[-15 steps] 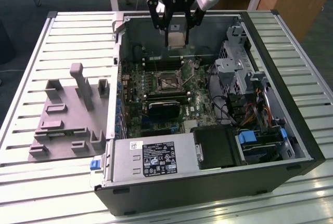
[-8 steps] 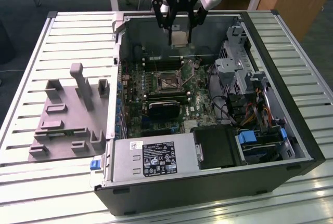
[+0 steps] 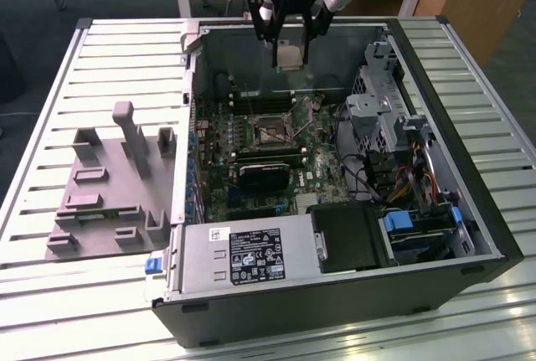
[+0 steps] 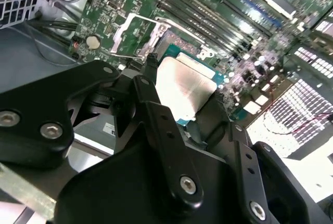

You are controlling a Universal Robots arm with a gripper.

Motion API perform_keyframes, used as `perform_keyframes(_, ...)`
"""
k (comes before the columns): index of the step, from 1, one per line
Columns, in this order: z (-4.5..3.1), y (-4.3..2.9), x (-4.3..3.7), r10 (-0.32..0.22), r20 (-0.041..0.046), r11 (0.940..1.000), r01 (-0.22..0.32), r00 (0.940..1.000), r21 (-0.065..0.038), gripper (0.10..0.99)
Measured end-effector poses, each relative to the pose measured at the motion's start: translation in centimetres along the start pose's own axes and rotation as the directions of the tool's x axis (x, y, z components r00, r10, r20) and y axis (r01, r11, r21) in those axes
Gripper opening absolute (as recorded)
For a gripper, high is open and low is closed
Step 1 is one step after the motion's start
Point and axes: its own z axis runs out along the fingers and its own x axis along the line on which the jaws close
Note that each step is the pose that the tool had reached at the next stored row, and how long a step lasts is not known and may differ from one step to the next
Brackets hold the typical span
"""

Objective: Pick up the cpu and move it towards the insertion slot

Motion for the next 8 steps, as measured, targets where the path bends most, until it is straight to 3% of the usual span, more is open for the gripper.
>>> perform_keyframes(8, 0.61, 1.2, -0.56, 0.0, -0.0018, 1.0, 0.0, 1.0, 0.001, 0.545)
